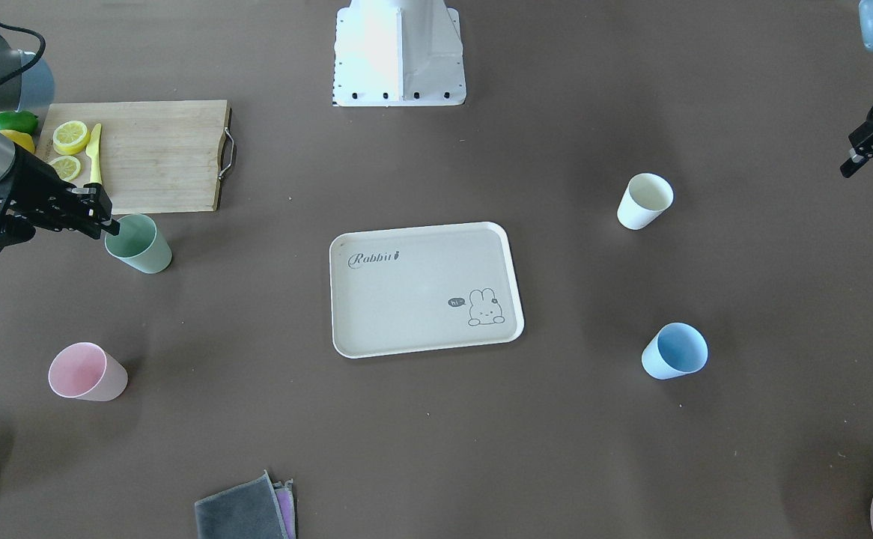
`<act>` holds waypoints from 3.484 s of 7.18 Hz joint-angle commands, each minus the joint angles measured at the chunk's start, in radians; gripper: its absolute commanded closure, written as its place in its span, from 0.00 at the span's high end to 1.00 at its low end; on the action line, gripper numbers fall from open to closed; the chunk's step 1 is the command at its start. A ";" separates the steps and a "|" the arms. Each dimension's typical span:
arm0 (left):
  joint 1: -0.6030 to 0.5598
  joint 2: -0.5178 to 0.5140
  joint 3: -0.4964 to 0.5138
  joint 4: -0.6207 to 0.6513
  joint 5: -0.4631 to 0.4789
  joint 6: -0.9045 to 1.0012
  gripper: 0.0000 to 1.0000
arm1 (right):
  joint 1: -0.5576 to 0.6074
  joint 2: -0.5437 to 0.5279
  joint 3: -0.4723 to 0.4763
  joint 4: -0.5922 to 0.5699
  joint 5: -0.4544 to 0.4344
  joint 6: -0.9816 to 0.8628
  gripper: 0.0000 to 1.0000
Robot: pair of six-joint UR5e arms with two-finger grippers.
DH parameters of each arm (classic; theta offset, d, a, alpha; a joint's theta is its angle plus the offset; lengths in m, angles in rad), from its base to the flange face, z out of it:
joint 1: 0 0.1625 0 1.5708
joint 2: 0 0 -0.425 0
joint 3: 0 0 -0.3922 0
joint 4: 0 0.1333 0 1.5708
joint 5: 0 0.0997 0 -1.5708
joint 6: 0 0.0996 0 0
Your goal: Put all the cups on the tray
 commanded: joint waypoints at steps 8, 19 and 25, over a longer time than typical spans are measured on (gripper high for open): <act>0.230 -0.083 -0.113 0.005 0.136 -0.495 0.98 | -0.145 0.424 -0.019 -0.236 -0.104 0.307 0.00; 0.636 -0.118 -0.074 -0.002 0.356 -0.693 0.39 | -0.018 0.500 -0.071 -0.255 0.014 0.287 1.00; 0.656 -0.694 -0.033 0.508 0.357 -0.722 0.00 | 0.259 0.364 -0.321 -0.255 0.051 -0.301 1.00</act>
